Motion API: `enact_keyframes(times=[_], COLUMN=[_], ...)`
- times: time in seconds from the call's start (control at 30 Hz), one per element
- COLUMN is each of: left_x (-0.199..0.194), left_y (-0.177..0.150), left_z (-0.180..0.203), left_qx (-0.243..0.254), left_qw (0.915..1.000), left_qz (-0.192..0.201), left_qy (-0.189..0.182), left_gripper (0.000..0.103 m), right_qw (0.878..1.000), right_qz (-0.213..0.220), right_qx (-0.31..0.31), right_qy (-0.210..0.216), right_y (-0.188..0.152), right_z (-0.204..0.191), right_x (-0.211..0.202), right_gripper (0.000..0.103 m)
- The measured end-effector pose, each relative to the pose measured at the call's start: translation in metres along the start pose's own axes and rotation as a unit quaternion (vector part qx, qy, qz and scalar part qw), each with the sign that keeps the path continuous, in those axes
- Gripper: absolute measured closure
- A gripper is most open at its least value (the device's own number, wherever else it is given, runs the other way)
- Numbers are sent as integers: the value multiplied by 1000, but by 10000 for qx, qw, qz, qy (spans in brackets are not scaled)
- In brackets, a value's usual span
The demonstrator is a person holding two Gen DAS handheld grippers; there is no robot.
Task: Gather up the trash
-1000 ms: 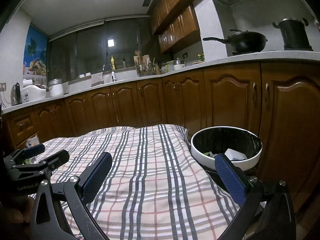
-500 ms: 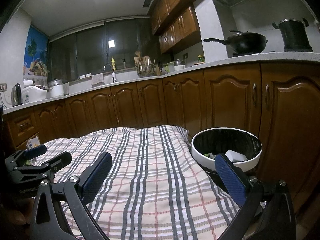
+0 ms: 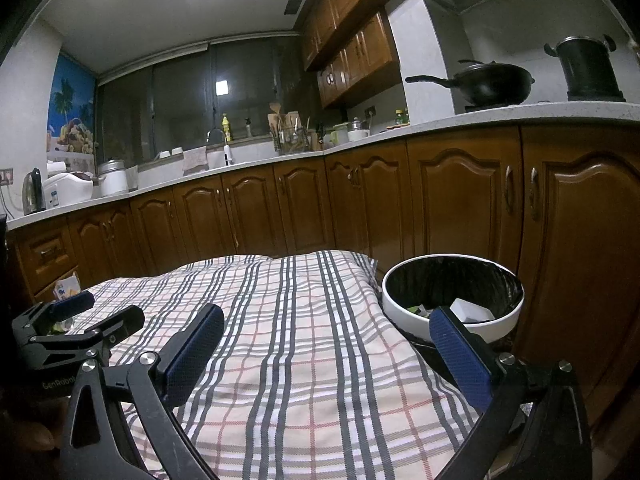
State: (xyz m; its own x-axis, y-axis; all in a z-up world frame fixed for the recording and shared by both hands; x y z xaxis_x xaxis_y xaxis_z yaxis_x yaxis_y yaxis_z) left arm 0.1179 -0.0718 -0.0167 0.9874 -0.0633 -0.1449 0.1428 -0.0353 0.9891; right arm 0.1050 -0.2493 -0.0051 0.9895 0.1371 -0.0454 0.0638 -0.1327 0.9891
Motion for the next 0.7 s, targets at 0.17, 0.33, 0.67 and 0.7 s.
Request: enact_keyframes(times=[0.17,0.33,0.67,0.7], left_x=[1,1,2,2], left_y=[0,-1,-2,-2], left_z=[0,1,2,3], left_qx=[3,0,8,11], left_qw=[10000,10000,10000,10000], left_qz=[-7,-9,-15,-16], left_qy=[-7,-6,-15,-21], left_gripper=[0,0,0,0], right_qw=[10000,10000,10000,10000], right_qz=[-2,-8,-3,-1], right_qx=[0,5,6,3], right_qy=[-8,-5,-5,-6], right_y=[0,0,0,0], right_z=[0,0,-1,-1], right_x=[0,0,0,0], right_gripper=[0,0,0,0])
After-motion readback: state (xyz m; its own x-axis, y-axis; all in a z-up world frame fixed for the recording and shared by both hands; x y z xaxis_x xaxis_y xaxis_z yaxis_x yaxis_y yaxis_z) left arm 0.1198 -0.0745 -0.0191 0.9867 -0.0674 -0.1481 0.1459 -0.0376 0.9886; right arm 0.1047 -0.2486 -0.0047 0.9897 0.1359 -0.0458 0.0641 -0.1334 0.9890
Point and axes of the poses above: each gripper's, at about its wrist camera, not at the fingertips, and x roughly the way its jaws point, z to its right, y to its top, the point moved 9 cm from there along x, roughly the way its jaws point, and after that the axes turned 13 degrees about z, right-handed, at the moved point
